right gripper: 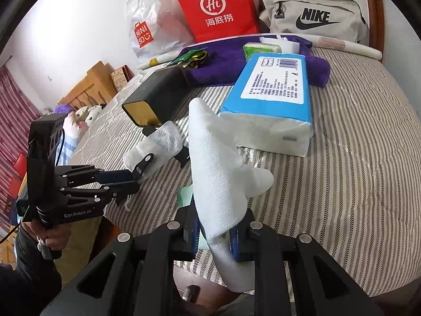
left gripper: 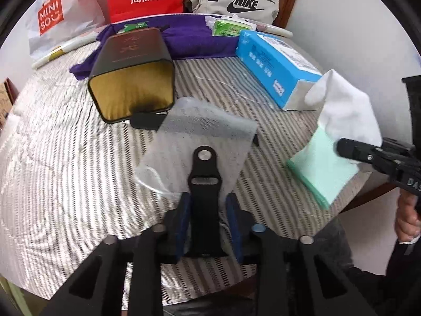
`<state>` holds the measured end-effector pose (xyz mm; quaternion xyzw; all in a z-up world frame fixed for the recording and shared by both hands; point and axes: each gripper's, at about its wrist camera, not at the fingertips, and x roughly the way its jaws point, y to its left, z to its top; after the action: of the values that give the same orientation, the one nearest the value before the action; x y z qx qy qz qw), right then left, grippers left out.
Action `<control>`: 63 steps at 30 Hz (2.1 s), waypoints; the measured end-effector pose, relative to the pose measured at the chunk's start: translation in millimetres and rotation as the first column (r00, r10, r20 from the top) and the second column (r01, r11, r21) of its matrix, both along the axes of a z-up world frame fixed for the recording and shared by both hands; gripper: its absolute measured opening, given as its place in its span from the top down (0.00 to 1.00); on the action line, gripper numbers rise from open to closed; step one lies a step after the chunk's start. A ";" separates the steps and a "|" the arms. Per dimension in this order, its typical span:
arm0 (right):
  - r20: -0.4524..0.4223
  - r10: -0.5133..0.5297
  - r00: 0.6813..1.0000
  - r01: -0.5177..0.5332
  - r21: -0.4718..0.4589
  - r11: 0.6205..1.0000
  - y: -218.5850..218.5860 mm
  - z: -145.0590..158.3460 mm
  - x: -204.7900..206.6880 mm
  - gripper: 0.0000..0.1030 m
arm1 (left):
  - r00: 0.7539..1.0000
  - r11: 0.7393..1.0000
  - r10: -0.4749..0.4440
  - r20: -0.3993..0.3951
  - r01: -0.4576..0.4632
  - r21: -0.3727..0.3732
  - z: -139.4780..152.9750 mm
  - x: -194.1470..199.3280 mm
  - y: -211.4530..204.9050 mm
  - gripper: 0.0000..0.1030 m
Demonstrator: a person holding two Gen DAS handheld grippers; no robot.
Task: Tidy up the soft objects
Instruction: 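Carry the white glove and grey mesh bag over the purple towel with both grippers, then lower the glove onto the purple towel and open the right gripper while the left gripper opens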
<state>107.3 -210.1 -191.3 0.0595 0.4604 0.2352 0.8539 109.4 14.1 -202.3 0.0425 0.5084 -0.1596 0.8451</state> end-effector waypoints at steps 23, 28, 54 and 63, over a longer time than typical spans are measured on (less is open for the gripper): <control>-0.009 -0.018 1.000 0.018 0.012 1.000 -7.3 -1.1 1.2 0.81 | 0.999 0.992 0.033 0.038 -0.028 -0.123 32.8 3.9 20.2 0.80; -0.004 -0.012 1.000 0.012 0.015 1.000 -6.9 2.1 2.7 0.81 | 0.997 0.991 0.044 0.062 -0.036 -0.126 43.1 7.7 22.8 0.80; 0.143 0.038 0.989 -0.050 0.080 0.996 2.3 84.0 78.3 0.83 | 0.984 0.980 0.115 0.136 -0.090 -0.177 104.9 93.9 39.4 0.80; 0.158 0.028 0.987 -0.040 0.070 0.997 4.4 94.3 123.0 0.83 | 0.982 0.970 0.147 0.115 -0.121 -0.212 109.1 135.3 38.8 0.80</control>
<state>230.3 -205.8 -97.0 0.0641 0.3838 0.2705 0.8806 244.7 52.9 -93.1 -0.0686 0.4351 -0.1503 0.8851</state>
